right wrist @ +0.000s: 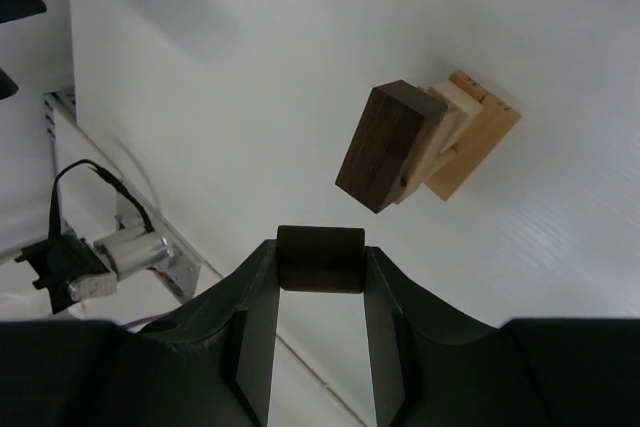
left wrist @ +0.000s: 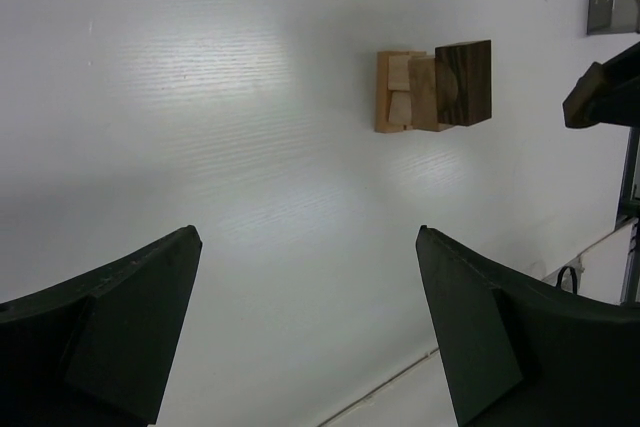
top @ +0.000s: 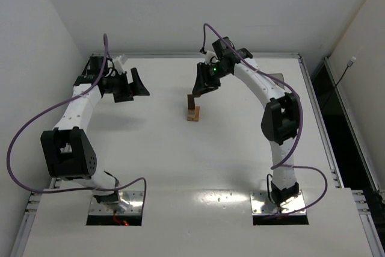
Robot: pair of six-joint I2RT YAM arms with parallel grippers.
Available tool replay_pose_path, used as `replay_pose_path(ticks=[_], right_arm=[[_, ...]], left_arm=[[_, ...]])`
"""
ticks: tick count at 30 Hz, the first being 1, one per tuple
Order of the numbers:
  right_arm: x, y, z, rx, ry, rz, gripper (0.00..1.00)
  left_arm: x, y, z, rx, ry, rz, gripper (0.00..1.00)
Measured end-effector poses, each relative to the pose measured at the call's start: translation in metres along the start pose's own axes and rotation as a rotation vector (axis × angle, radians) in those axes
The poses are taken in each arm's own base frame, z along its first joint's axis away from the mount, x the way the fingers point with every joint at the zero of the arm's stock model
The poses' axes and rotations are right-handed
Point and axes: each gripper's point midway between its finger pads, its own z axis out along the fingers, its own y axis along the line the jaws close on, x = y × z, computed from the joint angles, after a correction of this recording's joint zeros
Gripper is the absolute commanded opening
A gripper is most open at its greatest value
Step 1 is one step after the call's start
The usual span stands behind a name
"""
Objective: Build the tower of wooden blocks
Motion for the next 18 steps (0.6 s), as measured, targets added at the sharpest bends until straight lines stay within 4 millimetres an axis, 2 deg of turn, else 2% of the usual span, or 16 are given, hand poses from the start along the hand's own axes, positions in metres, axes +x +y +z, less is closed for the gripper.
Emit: replay_pose_path(ticks=[3, 9, 13, 18], right_arm=[[-0.004, 0.002, 0.002, 0.044, -0.003, -0.004, 0.00], [-0.025, 0.017, -0.001, 0.116, -0.081, -0.045, 0.00], [-0.022, 0.017, 0.003, 0.160, -0.082, -0.029, 0.00], [-0.014, 0.008, 0.013, 0.207, -0.057, 0.000, 0.00]], left_arm=[[0.002, 0.000, -0.001, -0.003, 0.001, 0.003, 0.87], [0.002, 0.001, -0.002, -0.010, -0.001, 0.011, 0.87], [0.001, 0.002, -0.002, -0.012, -0.002, 0.011, 0.87], [0.001, 0.002, -0.002, -0.012, -0.003, 0.011, 0.87]])
